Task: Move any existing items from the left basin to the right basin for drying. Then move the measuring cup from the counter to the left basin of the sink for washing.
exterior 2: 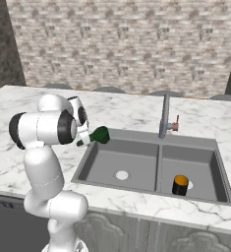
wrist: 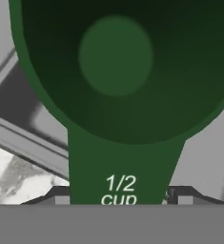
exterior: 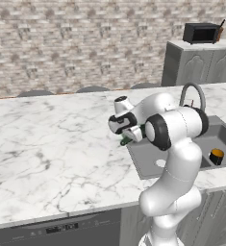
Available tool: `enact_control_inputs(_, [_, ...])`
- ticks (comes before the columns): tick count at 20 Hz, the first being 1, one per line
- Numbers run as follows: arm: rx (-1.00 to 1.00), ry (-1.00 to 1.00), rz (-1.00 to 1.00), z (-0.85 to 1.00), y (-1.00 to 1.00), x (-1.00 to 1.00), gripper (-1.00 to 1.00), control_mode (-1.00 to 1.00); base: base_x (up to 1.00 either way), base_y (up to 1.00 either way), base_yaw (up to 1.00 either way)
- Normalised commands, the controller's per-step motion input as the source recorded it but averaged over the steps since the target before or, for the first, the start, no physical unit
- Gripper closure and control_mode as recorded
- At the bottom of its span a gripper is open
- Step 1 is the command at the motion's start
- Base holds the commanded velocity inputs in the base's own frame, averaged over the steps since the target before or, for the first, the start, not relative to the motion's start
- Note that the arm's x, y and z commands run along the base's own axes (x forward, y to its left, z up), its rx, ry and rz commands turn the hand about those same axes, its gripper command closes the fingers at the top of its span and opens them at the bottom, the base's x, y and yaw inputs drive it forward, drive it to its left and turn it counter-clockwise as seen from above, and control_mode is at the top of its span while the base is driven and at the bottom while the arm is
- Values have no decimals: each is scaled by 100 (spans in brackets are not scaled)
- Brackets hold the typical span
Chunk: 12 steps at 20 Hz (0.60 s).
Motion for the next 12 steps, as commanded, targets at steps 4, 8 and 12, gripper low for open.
enact_control_inputs(4, [0, 0, -19, 0, -61, 0, 100, -100, 0, 0, 0])
enact_control_inputs(8, [0, 0, -19, 0, -55, 0, 100, -100, 0, 0, 0])
enact_control_inputs(12, [2, 0, -17, -18, -47, 0, 100, -100, 0, 0, 0])
